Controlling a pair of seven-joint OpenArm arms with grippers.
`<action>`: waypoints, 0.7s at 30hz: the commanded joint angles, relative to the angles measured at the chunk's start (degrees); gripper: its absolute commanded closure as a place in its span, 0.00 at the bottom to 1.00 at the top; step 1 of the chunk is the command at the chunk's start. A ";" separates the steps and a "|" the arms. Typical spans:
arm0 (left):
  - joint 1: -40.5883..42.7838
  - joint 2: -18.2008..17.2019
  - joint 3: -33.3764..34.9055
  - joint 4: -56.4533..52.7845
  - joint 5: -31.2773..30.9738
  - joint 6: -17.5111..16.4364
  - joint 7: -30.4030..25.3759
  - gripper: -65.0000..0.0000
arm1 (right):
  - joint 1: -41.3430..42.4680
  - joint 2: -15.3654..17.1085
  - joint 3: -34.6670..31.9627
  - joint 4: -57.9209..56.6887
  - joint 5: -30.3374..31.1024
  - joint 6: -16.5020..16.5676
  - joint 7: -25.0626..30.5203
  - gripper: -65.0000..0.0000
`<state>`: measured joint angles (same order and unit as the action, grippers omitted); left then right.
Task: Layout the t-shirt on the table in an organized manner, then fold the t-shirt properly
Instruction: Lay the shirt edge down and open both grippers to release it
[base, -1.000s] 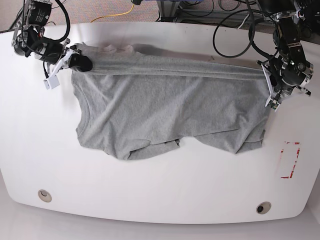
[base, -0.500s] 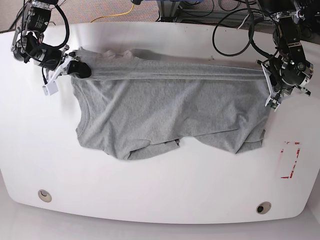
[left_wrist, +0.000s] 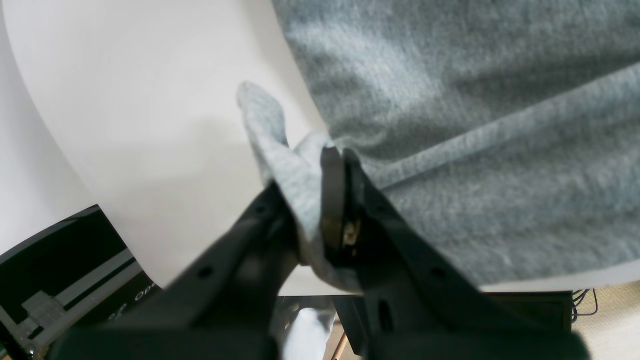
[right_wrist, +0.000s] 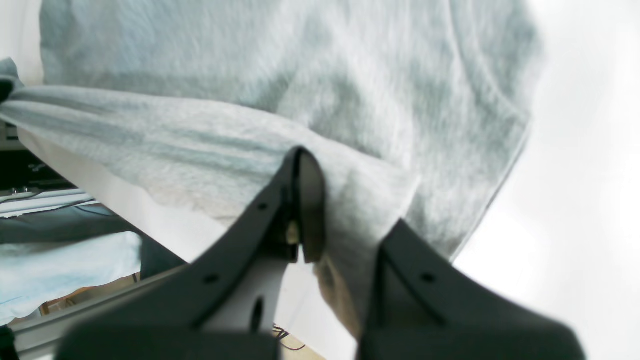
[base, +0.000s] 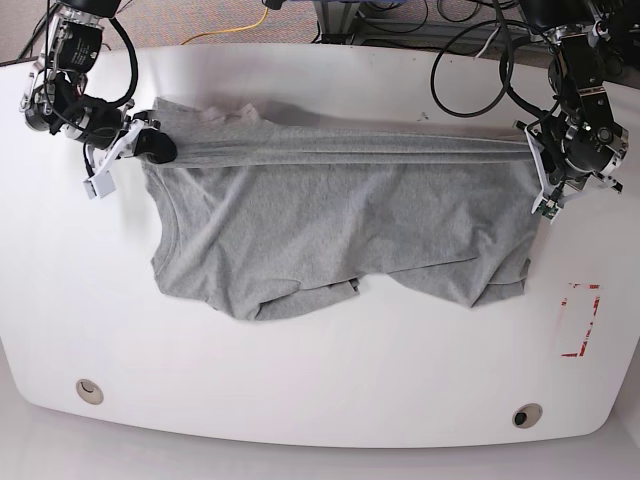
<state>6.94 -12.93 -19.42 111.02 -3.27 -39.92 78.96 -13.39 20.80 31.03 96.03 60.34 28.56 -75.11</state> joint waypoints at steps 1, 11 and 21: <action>-0.57 -1.36 -0.49 -0.21 3.22 -0.08 1.04 1.00 | 1.39 1.75 0.67 0.81 -1.39 -0.03 1.31 1.00; -1.36 -2.06 -0.40 -3.90 3.22 -0.08 1.04 1.00 | 2.00 1.66 0.67 0.72 -1.39 -0.29 1.31 1.00; -2.85 -2.15 -0.40 -5.13 3.22 -0.08 1.04 0.80 | 3.41 0.52 0.67 0.72 -8.51 0.06 1.40 1.00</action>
<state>5.37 -13.72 -19.33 105.08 -3.09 -39.92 78.85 -10.68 20.32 31.03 95.94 53.91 28.56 -75.24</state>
